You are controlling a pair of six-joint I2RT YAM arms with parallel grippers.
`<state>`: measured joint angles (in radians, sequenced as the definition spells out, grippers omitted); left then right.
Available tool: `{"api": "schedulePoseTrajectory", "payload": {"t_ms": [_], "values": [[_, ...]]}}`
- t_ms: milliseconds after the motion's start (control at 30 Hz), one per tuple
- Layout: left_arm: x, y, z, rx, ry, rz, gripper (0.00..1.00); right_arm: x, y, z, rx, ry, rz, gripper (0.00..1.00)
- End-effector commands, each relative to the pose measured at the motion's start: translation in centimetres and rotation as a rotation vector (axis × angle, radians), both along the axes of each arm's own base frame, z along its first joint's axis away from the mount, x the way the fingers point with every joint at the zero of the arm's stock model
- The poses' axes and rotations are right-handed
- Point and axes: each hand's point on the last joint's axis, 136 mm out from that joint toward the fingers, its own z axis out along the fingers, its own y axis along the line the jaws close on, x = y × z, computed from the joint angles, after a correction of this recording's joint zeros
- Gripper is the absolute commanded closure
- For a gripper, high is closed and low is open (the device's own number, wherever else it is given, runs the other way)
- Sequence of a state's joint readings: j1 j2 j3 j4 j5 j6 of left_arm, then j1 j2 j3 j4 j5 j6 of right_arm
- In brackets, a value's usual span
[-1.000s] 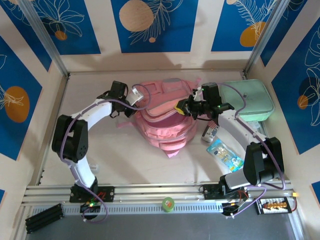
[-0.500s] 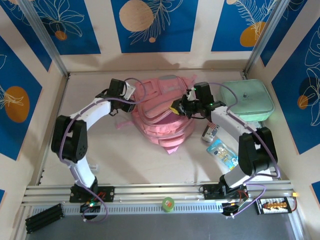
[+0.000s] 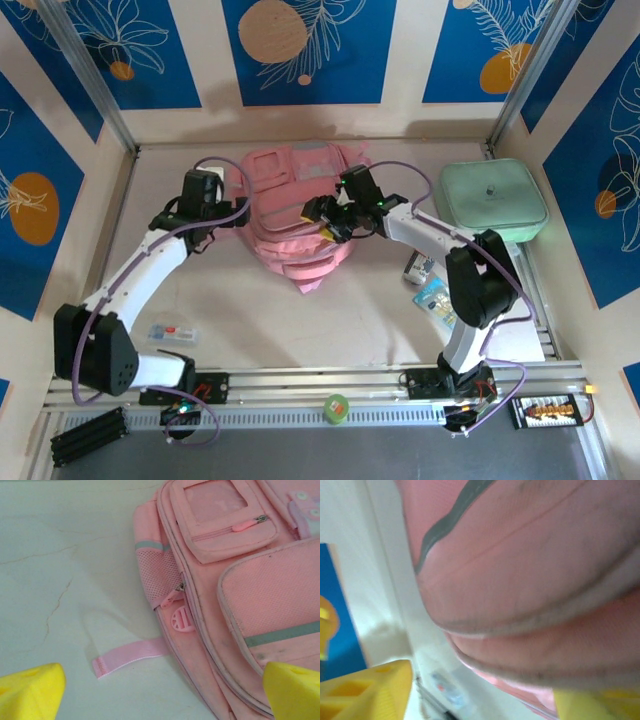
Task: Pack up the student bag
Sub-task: Unzip the student bag at the center of the table, then pick up the glasses case from the middle-right of the table.
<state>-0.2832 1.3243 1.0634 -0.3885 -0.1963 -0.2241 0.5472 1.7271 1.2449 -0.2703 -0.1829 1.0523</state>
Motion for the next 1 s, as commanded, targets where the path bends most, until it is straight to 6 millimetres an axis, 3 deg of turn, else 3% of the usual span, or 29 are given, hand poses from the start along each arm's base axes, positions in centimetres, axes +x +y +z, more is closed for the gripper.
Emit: {"api": "schedulePoseTrajectory", "payload": {"t_ms": [0, 133, 200, 300, 400, 633, 800, 967], "values": [[-1.4, -0.8, 0.3, -0.079, 0.027, -0.043, 0.0, -1.6, -5.5, 0.1, -0.217, -0.046, -0.066, 0.21], [-2.0, -2.0, 1.2, -0.121, 0.015, -0.122, 0.0, -3.4, -13.0, -1.0, -0.484, -0.055, -0.16, 0.15], [-2.1, -2.2, 1.6, -0.125, 0.006, -0.132, 0.0, -4.3, -17.0, -1.6, -0.596, -0.036, -0.211, 0.03], [-2.1, -2.5, 2.2, -0.14, -0.014, -0.156, 0.0, -5.3, -21.1, -2.4, -0.694, 0.022, -0.256, 0.01], [-2.2, -3.1, 2.5, -0.152, -0.021, -0.193, 0.0, -5.5, -23.7, -3.5, -0.792, 0.06, -0.264, 0.01], [-2.7, -3.3, 2.4, -0.141, -0.017, -0.224, 0.0, -5.6, -26.7, -7.6, -0.943, 0.213, -0.29, 0.0], [-2.6, -3.6, 2.2, -0.143, -0.012, -0.237, 0.0, -5.9, -27.5, -9.5, -0.987, 0.281, -0.31, 0.02], [-2.4, -3.7, 1.7, -0.143, 0.002, -0.238, 0.0, -6.4, -26.9, -11.5, -0.922, 0.33, -0.299, 0.04]]}}
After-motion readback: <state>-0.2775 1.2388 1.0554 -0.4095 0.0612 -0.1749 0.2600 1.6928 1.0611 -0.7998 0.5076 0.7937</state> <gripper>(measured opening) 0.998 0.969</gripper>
